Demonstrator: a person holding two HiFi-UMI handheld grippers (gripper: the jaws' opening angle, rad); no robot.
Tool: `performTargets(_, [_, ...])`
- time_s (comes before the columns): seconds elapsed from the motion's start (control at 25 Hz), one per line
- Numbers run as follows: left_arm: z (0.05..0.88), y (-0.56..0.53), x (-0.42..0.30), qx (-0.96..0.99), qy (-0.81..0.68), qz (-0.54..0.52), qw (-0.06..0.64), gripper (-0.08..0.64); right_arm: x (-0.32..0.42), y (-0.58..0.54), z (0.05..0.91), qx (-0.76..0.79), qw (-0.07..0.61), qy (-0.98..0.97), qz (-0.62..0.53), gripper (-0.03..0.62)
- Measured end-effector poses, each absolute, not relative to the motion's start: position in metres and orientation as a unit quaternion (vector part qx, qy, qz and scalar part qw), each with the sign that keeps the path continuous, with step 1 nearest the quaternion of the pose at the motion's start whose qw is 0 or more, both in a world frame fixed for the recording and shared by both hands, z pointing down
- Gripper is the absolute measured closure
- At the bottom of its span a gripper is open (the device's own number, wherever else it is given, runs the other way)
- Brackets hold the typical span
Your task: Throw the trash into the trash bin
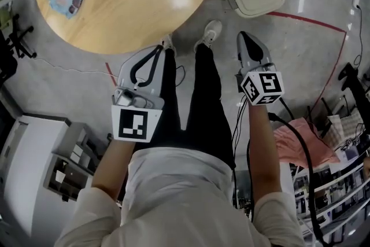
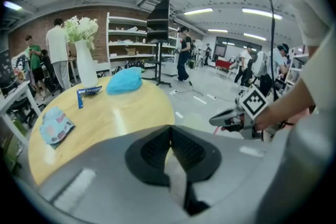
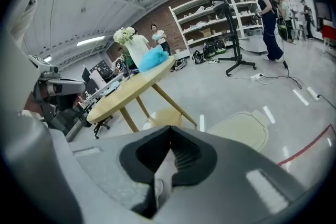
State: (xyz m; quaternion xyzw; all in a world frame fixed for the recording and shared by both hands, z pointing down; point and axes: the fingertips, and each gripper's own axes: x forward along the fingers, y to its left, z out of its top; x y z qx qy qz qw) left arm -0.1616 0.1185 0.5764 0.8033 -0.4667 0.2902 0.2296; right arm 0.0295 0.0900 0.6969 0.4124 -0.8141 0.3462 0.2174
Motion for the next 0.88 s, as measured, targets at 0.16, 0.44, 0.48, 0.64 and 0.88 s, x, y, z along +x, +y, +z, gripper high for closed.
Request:
performTargets(0.16, [0.592, 0.115, -0.16, 0.799, -0.466, 0.296, 0.24, 0.555, 0.036, 0.085, 0.726, 0.416, 0.221, -0.808, 0.355, 0.592])
performTargets(0.44, [0.612, 0.103, -0.164, 0.788, -0.476, 0.297, 0.254, 0.555, 0.045, 0.073, 0.78, 0.423, 0.226, -0.796, 0.37, 0.592])
performTargets(0.48, [0.615, 0.102, -0.165, 0.787, -0.477, 0.298, 0.255, 0.555, 0.046, 0.072, 0.787, 0.424, 0.227, -0.794, 0.373, 0.592])
performTargets(0.64, [0.625, 0.098, -0.17, 0.785, -0.477, 0.304, 0.251, 0.555, 0.047, 0.069, 0.814, 0.429, 0.228, -0.787, 0.381, 0.592])
performTargets(0.88, [0.634, 0.089, -0.176, 0.783, -0.484, 0.303, 0.248, 0.555, 0.046, 0.066, 0.848, 0.44, 0.224, -0.775, 0.394, 0.592])
